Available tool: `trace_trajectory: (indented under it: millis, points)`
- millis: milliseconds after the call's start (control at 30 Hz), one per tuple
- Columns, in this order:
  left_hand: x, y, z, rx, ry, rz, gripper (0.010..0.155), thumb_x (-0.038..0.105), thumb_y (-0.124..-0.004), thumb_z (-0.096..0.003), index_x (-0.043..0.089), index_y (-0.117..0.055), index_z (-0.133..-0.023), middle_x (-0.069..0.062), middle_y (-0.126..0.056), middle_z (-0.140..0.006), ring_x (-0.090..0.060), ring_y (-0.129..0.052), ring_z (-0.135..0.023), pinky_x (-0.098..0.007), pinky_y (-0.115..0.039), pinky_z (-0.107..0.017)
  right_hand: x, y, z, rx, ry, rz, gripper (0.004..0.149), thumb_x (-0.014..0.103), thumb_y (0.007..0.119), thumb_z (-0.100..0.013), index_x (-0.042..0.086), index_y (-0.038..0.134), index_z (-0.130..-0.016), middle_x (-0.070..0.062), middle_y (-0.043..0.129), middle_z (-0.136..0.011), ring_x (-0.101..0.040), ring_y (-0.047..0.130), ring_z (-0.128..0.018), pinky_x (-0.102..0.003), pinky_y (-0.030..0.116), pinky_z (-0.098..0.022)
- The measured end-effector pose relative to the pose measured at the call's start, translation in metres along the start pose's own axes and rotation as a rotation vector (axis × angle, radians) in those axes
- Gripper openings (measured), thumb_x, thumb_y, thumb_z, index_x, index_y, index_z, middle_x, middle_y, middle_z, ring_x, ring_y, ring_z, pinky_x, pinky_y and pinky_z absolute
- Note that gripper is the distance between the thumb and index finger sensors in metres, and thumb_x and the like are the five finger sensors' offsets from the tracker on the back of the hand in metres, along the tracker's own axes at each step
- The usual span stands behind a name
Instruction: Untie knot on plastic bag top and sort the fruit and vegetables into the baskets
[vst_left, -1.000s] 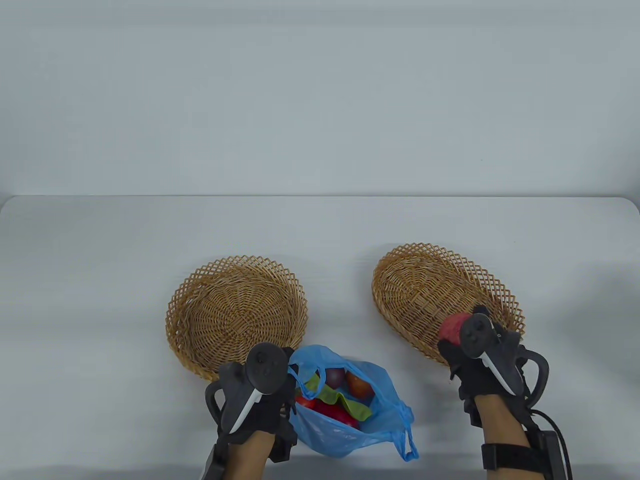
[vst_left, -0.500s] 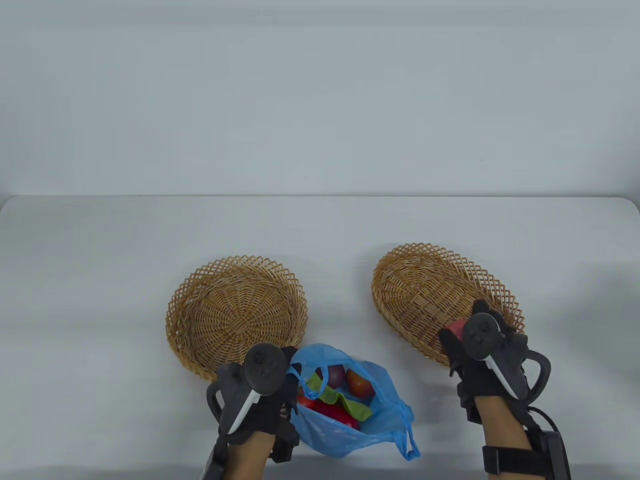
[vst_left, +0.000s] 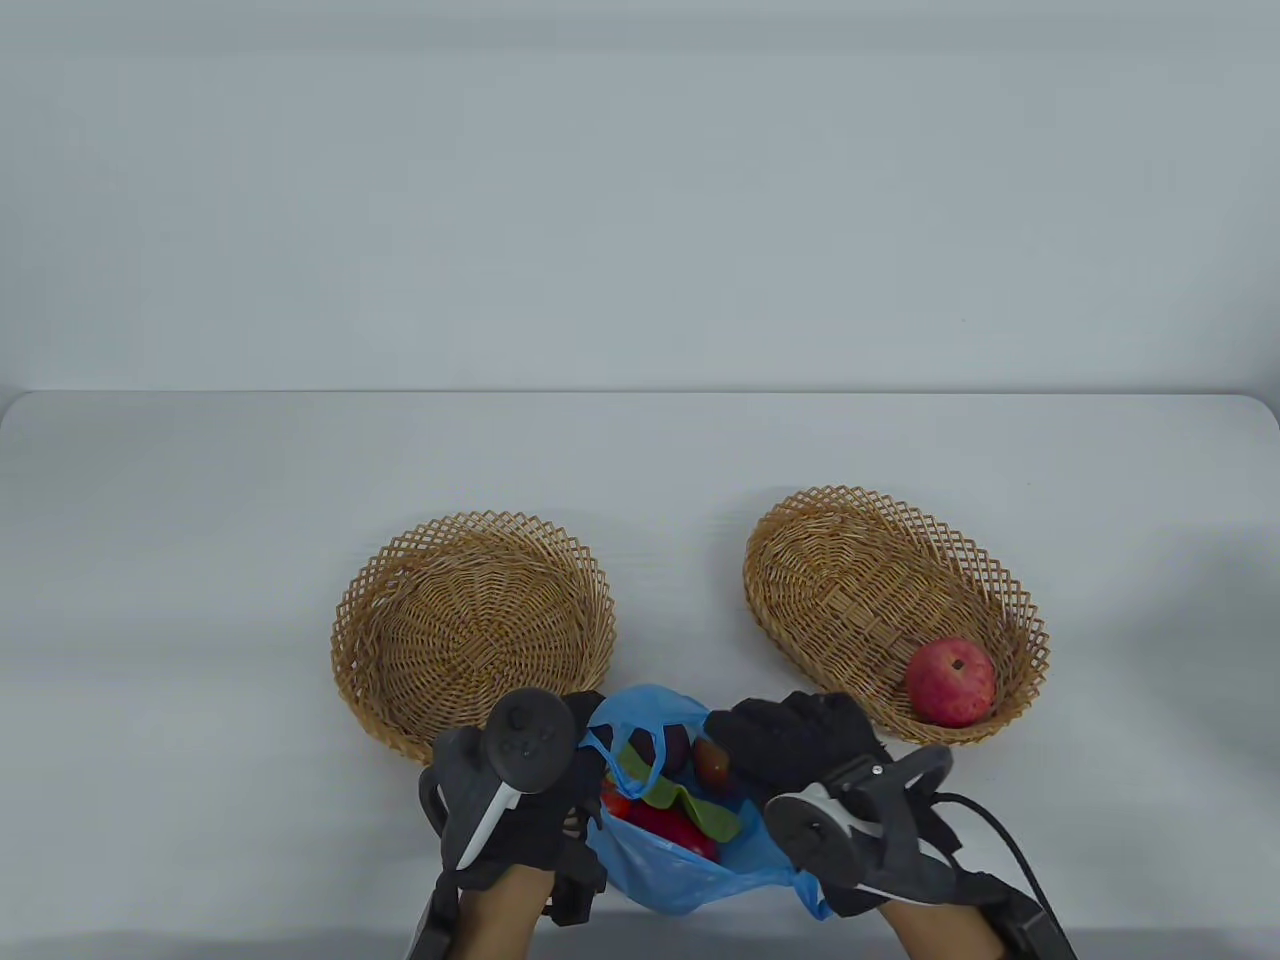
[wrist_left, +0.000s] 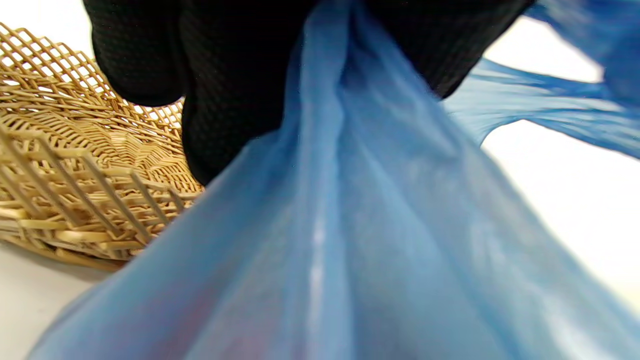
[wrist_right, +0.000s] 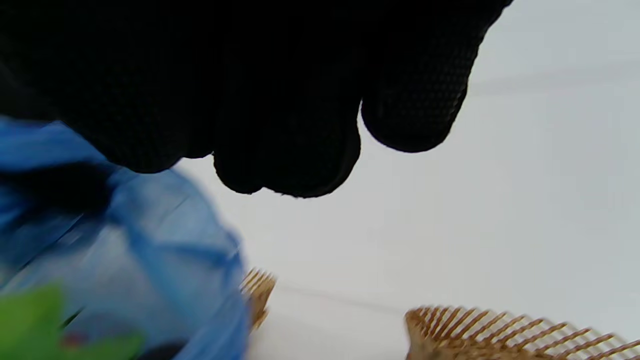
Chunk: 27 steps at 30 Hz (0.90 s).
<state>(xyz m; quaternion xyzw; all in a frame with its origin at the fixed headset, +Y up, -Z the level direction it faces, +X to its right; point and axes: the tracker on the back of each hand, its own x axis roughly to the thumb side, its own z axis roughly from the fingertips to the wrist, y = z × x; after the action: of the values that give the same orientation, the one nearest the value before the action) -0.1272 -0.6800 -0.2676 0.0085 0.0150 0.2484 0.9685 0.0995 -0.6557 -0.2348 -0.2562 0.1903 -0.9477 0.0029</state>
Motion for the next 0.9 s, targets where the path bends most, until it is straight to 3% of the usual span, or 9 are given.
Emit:
trace_trajectory:
  millis: [100, 300, 367, 567, 700, 833, 900]
  points:
    - [0.002, -0.002, 0.0, -0.004, -0.006, -0.015, 0.043, 0.039, -0.083, -0.0458, 0.026, -0.085, -0.086, 0.0, -0.103, -0.067, -0.023, -0.107, -0.049, -0.051, -0.077, -0.06, 0.018, 0.024, -0.006, 0.131, -0.078, 0.066, 0.047, 0.036, 0.093, -0.038, 0.035, 0.082, -0.084, 0.003, 0.097, -0.082, -0.007, 0.109, -0.049, -0.036, 0.094, -0.051]
    - [0.005, -0.007, -0.001, -0.028, -0.015, -0.043, 0.042, 0.039, -0.083, -0.046, 0.027, -0.085, -0.086, 0.0, -0.103, -0.066, -0.023, -0.107, -0.049, -0.051, -0.077, -0.06, 0.018, 0.058, -0.016, 0.343, -0.053, 0.212, 0.059, 0.035, 0.094, -0.038, 0.032, 0.073, -0.093, 0.0, 0.087, -0.095, -0.011, 0.109, -0.06, -0.037, 0.097, -0.048]
    - [0.006, -0.009, -0.001, -0.035, -0.015, -0.048, 0.042, 0.039, -0.083, -0.0461, 0.027, -0.085, -0.086, 0.0, -0.103, -0.067, -0.023, -0.107, -0.049, -0.051, -0.077, -0.06, 0.015, 0.062, -0.017, 0.334, -0.035, 0.244, 0.065, 0.037, 0.094, -0.038, 0.036, 0.067, -0.097, 0.0, 0.082, -0.1, -0.014, 0.107, -0.06, -0.039, 0.094, -0.046]
    - [0.007, -0.016, -0.004, -0.071, -0.011, -0.073, 0.042, 0.04, -0.082, -0.0463, 0.028, -0.085, -0.087, 0.0, -0.103, -0.067, -0.022, -0.107, -0.049, -0.051, -0.077, -0.061, 0.011, 0.083, -0.02, 0.584, 0.009, 0.409, 0.088, 0.047, 0.092, -0.037, 0.041, 0.037, -0.106, -0.013, 0.043, -0.118, -0.022, 0.095, -0.074, -0.045, 0.084, -0.055]
    - [0.007, -0.02, -0.006, -0.098, -0.001, -0.076, 0.042, 0.04, -0.082, -0.0465, 0.028, -0.084, -0.087, 0.001, -0.103, -0.068, -0.022, -0.107, -0.05, -0.05, -0.077, -0.061, 0.007, 0.084, -0.021, 0.544, 0.012, 0.43, 0.092, 0.053, 0.09, -0.036, 0.037, 0.035, -0.108, -0.016, 0.054, -0.115, -0.022, 0.095, -0.073, -0.047, 0.082, -0.057]
    - [0.006, -0.025, -0.009, -0.128, 0.015, -0.096, 0.042, 0.041, -0.081, -0.0467, 0.029, -0.084, -0.087, 0.001, -0.102, -0.069, -0.022, -0.107, -0.051, -0.051, -0.076, -0.062, -0.003, 0.095, -0.021, 0.628, 0.056, 0.363, 0.087, 0.055, 0.086, -0.038, 0.038, 0.035, -0.107, -0.013, 0.055, -0.114, -0.027, 0.091, -0.079, -0.049, 0.08, -0.059]
    - [0.008, -0.026, -0.009, -0.131, 0.015, -0.106, 0.042, 0.041, -0.081, -0.0468, 0.029, -0.083, -0.087, 0.001, -0.102, -0.069, -0.022, -0.106, -0.051, -0.05, -0.076, -0.062, -0.004, 0.096, -0.021, 0.62, 0.054, 0.358, 0.087, 0.054, 0.086, -0.038, 0.038, 0.036, -0.107, -0.013, 0.056, -0.114, -0.027, 0.091, -0.079, -0.049, 0.08, -0.058]
